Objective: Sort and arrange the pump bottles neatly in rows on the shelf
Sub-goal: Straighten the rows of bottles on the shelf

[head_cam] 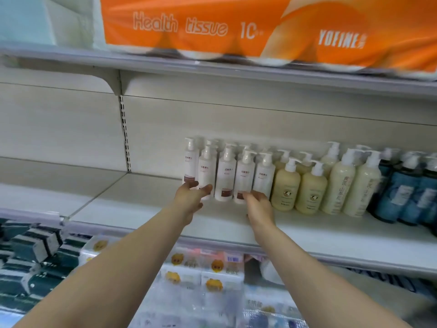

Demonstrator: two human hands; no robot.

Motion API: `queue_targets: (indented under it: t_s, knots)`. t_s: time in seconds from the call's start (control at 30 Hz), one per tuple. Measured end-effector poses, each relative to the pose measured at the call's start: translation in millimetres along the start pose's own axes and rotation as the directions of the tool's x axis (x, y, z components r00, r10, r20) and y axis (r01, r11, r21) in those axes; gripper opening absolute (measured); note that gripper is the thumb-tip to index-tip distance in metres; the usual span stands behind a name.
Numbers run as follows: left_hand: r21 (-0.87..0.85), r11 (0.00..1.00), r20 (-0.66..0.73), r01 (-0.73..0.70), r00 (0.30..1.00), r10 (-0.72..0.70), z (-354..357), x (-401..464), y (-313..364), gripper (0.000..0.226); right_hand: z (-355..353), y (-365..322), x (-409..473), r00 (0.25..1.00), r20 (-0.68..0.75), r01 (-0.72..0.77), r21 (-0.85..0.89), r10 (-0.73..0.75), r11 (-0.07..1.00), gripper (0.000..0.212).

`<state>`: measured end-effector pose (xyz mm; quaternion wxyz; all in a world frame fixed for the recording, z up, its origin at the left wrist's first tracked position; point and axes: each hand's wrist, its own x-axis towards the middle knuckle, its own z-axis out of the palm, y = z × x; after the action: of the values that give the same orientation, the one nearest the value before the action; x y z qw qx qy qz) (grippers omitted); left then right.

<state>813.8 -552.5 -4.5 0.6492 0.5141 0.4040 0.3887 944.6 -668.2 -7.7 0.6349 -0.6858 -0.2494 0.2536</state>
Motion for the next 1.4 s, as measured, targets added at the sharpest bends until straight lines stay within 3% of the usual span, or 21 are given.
queue_targets:
  t_s: [0.1,0.2,0.33,0.47,0.77,0.83,0.9,0.97,1.03,1.13,1.27,1.4]
  knots:
    - [-0.017,1.000,0.028,0.014,1.000,-0.013,12,-19,-5,0.061,-16,0,-10,0.999,-0.044,0.007,-0.022,-0.008,1.000,0.033]
    - [0.021,1.000,0.082,0.006,0.997,-0.007,25,-37,-9,0.049,-33,-1,-20,0.996,-0.083,-0.013,-0.042,0.010,0.999,0.034]
    - [0.068,0.998,0.105,0.010,0.994,-0.017,41,-55,-12,0.067,-60,1,-33,0.995,-0.086,-0.050,-0.043,0.046,0.998,0.034]
    - [0.090,0.996,0.142,0.022,0.989,-0.035,58,-76,-22,0.063,-89,8,-52,0.989,-0.126,-0.080,-0.063,0.071,0.995,0.018]
    - [0.135,0.986,0.148,0.099,0.982,-0.119,74,-149,-44,0.076,-149,13,-119,0.984,-0.148,-0.114,-0.097,0.099,0.989,0.019]
    - [0.107,0.987,0.195,0.123,0.970,-0.142,75,-167,-48,0.064,-161,15,-135,0.983,-0.157,-0.113,-0.100,0.096,0.989,0.021]
    - [0.115,0.984,0.225,0.135,0.961,-0.159,74,-189,-53,0.038,-169,18,-154,0.981,-0.165,-0.119,-0.113,0.099,0.986,0.028]
    - [0.121,0.983,0.222,0.135,0.962,-0.159,71,-211,-56,0.029,-172,19,-174,0.983,-0.157,-0.117,-0.110,0.099,0.987,0.034]
    - [0.117,0.983,0.227,0.145,0.959,-0.168,67,-229,-55,0.037,-176,18,-195,0.981,-0.152,-0.131,-0.088,0.117,0.987,0.033]
    - [0.107,0.984,0.253,0.145,0.953,-0.168,64,-253,-48,0.041,-183,11,-221,0.980,-0.163,-0.127,-0.068,0.114,0.990,0.016]
    - [0.048,0.988,0.282,0.150,0.946,-0.157,71,-275,-40,0.041,-197,-1,-246,0.978,-0.186,-0.102,-0.038,0.093,0.994,0.015]
    - [-0.010,0.994,0.330,0.112,0.938,-0.102,87,-289,-35,0.078,-212,-12,-257,0.969,-0.239,-0.079,-0.069,0.060,0.994,0.018]
